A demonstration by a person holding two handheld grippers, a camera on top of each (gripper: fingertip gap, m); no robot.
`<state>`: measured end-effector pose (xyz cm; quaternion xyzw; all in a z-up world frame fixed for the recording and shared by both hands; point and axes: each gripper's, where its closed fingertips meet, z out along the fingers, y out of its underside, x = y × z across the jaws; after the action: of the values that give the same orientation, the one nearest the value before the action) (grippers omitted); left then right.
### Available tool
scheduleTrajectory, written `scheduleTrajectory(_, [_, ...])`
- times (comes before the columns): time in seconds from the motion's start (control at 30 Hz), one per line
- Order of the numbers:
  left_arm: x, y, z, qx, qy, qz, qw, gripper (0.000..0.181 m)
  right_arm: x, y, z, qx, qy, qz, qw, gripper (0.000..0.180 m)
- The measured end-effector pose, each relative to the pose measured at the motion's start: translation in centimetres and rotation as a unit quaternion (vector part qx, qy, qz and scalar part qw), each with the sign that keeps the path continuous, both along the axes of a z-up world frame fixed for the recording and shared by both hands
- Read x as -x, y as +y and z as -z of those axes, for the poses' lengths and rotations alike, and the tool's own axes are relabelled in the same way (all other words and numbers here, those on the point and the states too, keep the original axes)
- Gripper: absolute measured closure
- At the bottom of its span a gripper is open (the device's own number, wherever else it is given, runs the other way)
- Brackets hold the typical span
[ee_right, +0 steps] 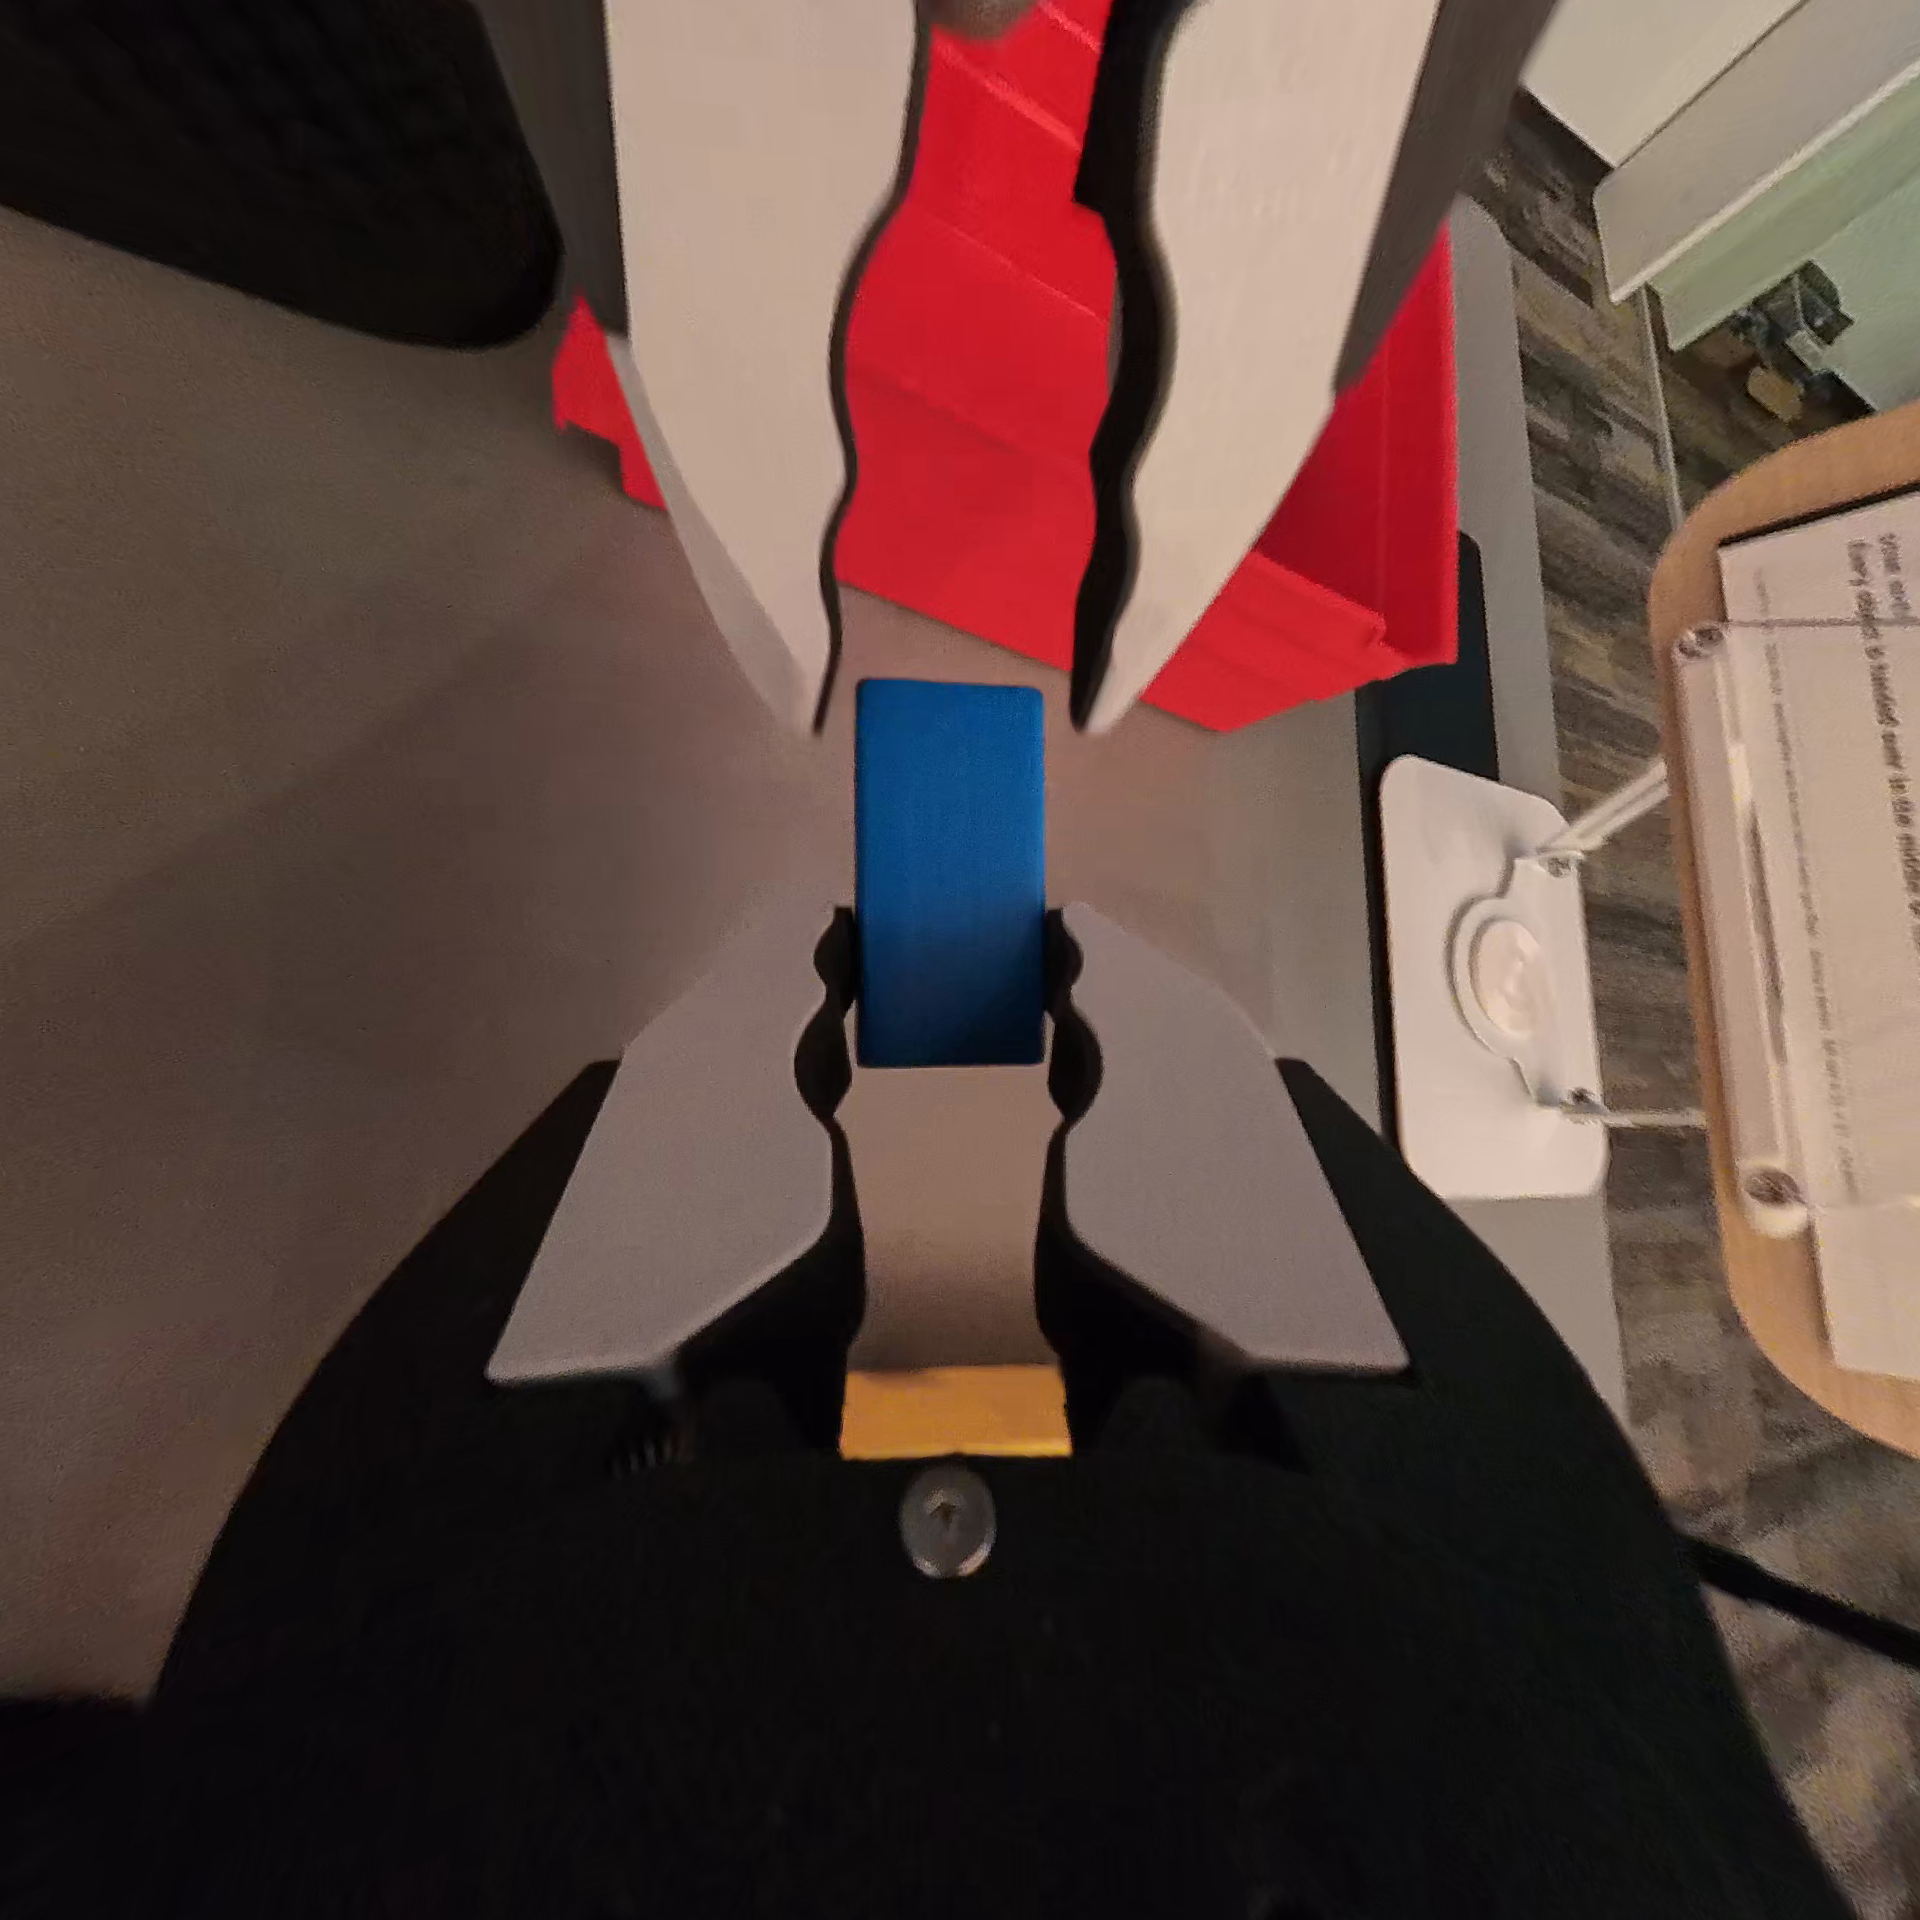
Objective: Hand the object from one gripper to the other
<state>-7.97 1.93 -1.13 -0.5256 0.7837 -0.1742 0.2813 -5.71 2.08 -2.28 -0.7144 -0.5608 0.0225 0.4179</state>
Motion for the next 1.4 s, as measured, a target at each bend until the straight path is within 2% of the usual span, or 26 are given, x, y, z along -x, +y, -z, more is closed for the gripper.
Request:
scheduleTrajectory(0.17, [0.8,0.3,-2.2,0.030,-0.037,-0.012,0.999,0.131,-6.2,-1.6,-3.6,-0.021,0.000,0.063,0.998,0.144])
scheduleTrajectory(0.23, [1.0,0.3,-2.7,0.035,-0.045,-0.013,0.998,0.131,-9.9,-3.1,-4.0,-0.004,0.008,0.098,0.995,0.144])
scheduleTrajectory(0.3, [1.1,0.5,-2.7,0.032,-0.042,-0.015,0.998,0.131,-13.5,-4.8,-2.6,0.048,0.016,0.137,0.989,0.144])
scheduleTrajectory(0.4, [1.3,0.7,-2.5,0.023,-0.035,-0.017,0.999,0.131,-17.2,-6.9,1.7,0.144,-0.016,0.174,0.974,0.143])
scheduleTrajectory(0.57, [1.4,1.0,-2.3,0.028,-0.032,-0.021,0.999,0.131,-16.7,-8.2,7.2,0.269,-0.040,0.146,0.951,0.144])
scheduleTrajectory(0.7, [1.7,0.9,-2.6,0.021,-0.031,-0.021,0.999,0.131,-16.3,-8.2,9.8,0.313,-0.075,0.134,0.937,0.144])
scheduleTrajectory(0.97, [2.2,0.4,-3.6,0.017,-0.045,-0.013,0.999,0.132,-14.6,-7.0,10.0,0.279,-0.061,0.095,0.954,0.144])
scheduleTrajectory(1.4, [2.2,0.4,-2.9,0.008,-0.026,-0.014,1.000,0.132,-15.2,-8.3,11.9,0.322,-0.094,0.098,0.937,0.144])
